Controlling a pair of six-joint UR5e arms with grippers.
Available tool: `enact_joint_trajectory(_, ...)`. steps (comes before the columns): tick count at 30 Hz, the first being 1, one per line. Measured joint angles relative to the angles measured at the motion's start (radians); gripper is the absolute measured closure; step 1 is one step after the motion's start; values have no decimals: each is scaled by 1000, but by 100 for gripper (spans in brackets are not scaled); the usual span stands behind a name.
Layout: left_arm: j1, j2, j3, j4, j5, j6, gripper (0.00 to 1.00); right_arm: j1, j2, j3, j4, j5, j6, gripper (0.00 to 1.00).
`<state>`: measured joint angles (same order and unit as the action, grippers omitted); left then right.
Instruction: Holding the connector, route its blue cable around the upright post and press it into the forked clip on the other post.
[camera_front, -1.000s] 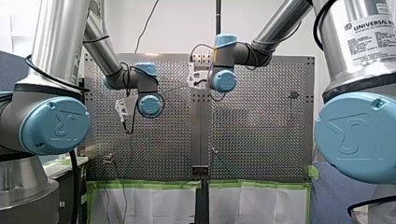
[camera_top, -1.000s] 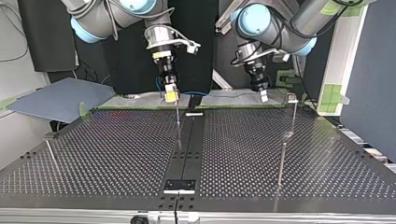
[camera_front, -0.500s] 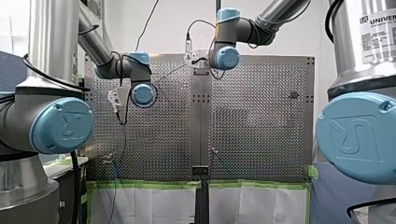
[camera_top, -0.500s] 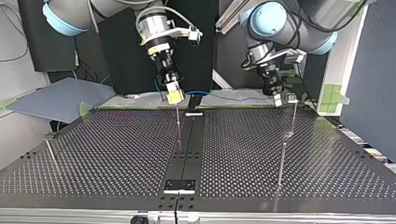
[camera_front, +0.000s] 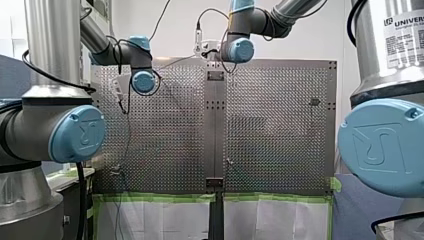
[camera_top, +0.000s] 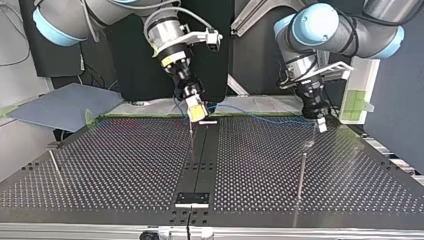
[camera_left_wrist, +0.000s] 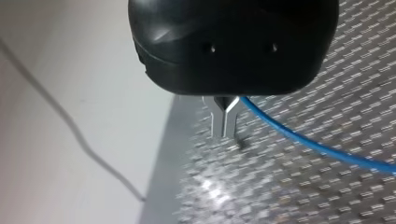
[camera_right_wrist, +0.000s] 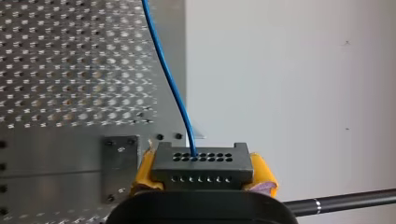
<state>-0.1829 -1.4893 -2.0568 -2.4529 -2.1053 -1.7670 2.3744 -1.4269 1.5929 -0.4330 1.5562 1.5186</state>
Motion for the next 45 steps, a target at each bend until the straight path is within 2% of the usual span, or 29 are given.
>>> enact_joint_trajectory(6, 41, 43, 55, -53, 10, -8, 100, -4, 10, -46, 7, -10, 12, 100)
enact_joint_trajectory(12, 54, 38, 102, -100, 33, -16, 100, -5, 47, -97, 22, -13, 12, 100)
enact_joint_trajectory(18, 64, -4, 151, -149, 64, -18, 100, -5, 94, -145, 32, -13, 13, 100)
enact_joint_trajectory(22, 73, -38, 185, -183, 83, -18, 100, -7, 126, -182, 33, -15, 20, 100)
enact_joint_trajectory(27, 84, -78, 225, -219, 92, -19, 100, -9, 137, -221, 35, -19, 23, 100)
enact_joint_trajectory(34, 112, -113, 278, -237, 112, -28, 100, -12, 141, -278, 32, -27, 29, 100)
enact_joint_trajectory(39, 132, -144, 316, -261, 135, -53, 100, -12, 146, -299, 33, -37, 33, 100)
enact_joint_trajectory(45, 154, -186, 370, -309, 168, -66, 100, -12, 175, -330, 48, -37, 34, 100)
